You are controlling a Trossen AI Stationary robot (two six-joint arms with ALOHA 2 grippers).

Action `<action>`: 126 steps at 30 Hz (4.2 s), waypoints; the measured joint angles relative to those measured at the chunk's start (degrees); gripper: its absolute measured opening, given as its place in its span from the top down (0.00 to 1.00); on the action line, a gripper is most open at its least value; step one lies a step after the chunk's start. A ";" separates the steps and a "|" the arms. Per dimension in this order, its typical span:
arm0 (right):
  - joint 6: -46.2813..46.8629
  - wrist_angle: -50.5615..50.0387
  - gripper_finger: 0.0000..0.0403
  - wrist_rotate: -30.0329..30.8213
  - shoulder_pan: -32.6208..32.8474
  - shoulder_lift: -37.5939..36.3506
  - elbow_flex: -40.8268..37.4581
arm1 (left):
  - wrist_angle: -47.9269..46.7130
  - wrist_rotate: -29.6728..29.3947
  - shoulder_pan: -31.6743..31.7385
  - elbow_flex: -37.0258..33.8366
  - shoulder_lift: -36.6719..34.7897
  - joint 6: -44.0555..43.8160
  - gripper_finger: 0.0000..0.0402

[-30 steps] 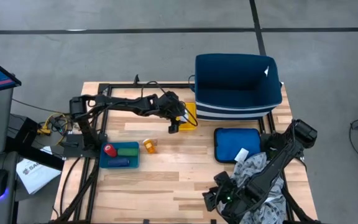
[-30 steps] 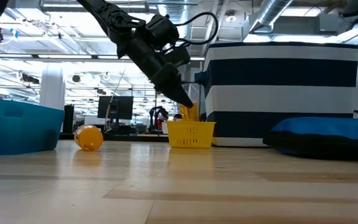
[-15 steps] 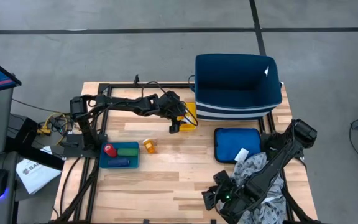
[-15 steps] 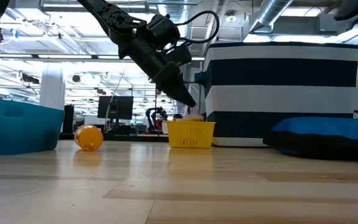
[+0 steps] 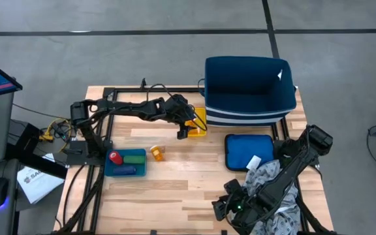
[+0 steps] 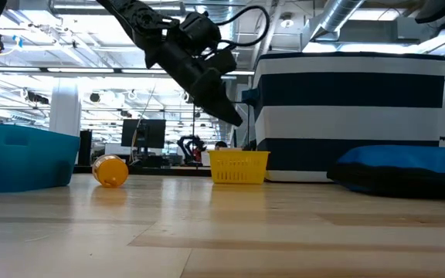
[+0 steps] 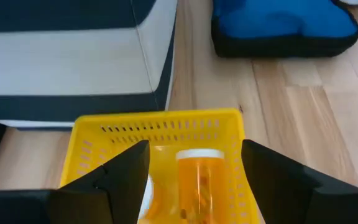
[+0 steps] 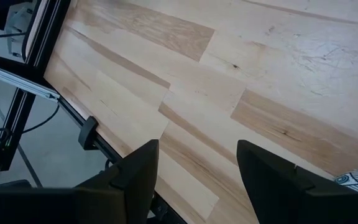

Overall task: Pick & place medical supplies in basket/bin
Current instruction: Put the orange pill bottle into the yellow bin

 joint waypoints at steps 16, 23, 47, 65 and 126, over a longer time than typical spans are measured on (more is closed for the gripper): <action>-1.57 0.60 0.47 0.08 0.15 0.00 -0.02 | -43.11 5.99 -10.06 -7.27 -23.42 11.73 0.38; -3.12 -0.40 0.47 0.73 0.09 0.00 -0.02 | -37.33 -3.03 -19.26 -15.22 -26.43 12.02 0.30; -1.51 -0.31 0.47 0.76 0.94 0.00 0.00 | -26.74 -9.13 -21.24 -16.13 -9.17 21.36 0.38; -1.31 -0.21 0.47 1.39 1.70 0.00 0.00 | -26.57 -9.98 -21.20 -16.20 -8.31 20.48 0.51; 3.02 -3.88 0.47 2.02 2.27 0.02 -0.02 | 42.04 -11.10 -2.28 -14.62 -1.81 -42.20 0.56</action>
